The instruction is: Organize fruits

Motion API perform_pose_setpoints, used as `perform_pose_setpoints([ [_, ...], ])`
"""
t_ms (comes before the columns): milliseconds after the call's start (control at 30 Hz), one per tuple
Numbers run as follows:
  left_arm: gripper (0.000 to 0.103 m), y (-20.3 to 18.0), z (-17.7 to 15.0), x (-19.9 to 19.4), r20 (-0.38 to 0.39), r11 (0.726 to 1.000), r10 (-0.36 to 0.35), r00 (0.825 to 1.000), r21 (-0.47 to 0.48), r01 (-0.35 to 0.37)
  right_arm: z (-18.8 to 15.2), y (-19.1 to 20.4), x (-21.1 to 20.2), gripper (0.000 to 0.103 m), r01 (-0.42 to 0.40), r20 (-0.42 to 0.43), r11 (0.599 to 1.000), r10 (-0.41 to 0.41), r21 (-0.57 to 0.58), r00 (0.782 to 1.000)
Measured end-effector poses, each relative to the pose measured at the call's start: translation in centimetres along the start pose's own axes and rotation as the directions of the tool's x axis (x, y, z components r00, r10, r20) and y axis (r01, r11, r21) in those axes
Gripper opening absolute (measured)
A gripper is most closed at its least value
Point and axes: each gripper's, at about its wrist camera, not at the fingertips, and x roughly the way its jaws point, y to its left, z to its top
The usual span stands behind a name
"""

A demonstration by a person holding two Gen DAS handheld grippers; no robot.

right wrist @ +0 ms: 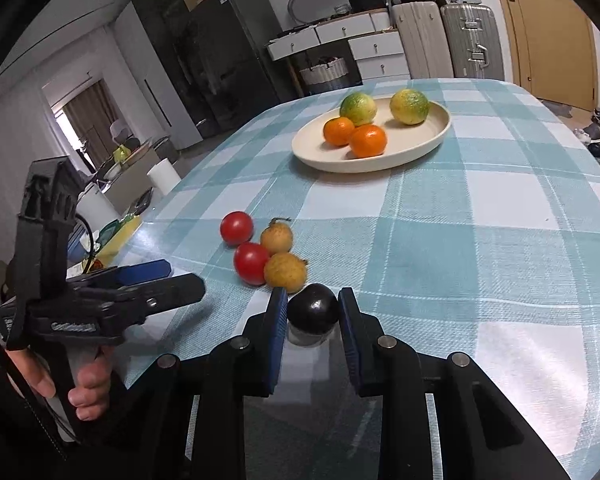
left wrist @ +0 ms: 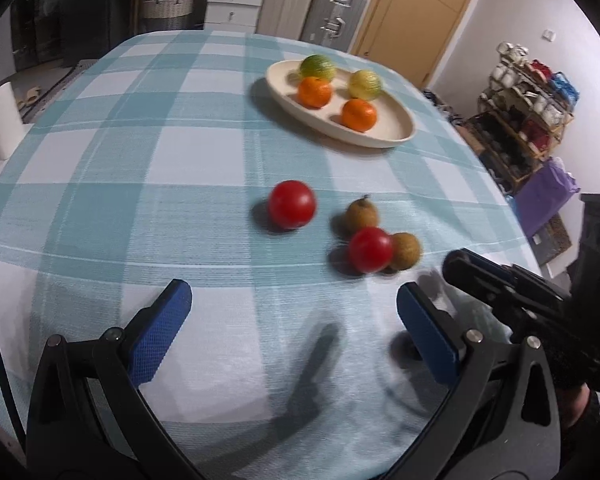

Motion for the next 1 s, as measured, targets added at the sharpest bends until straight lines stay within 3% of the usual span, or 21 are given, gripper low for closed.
perform_pose_setpoints([
  [200, 0.102, -2.2, -0.2, -0.6, 0.020, 0.995, -0.042, 0.999, 0.093, 0.040, 0.3, -0.9, -0.6, 0.027, 0.021, 0.015, 1.000, -0.022, 0.015, 1.000],
  [433, 0.102, -4.5, -1.1, 0.1, -0.040, 0.982, -0.107, 0.993, 0.150, 0.112, 0.2, -1.4, -0.8, 0.027, 0.034, 0.019, 0.999, -0.034, 0.019, 0.999],
  [700, 0.098, -6.5, -2.2, 1.0, -0.061, 0.973, -0.056, 0.997, 0.221, 0.068, 0.2, -1.6, -0.8, 0.027, 0.035, 0.022, 0.999, -0.036, 0.025, 0.999],
  [833, 0.073, -7.0, -2.4, 1.4, -0.064, 0.967, 0.002, 0.998, 0.255, 0.014, 0.1, -2.0, -0.9, 0.027, 0.036, 0.024, 0.999, -0.037, 0.030, 0.999],
  [1000, 0.050, -7.2, -2.5, 1.3, -0.103, 0.964, -0.077, 0.992, 0.246, 0.100, 0.1, -2.1, -0.9, 0.027, 0.038, 0.021, 0.999, -0.039, 0.035, 0.999],
])
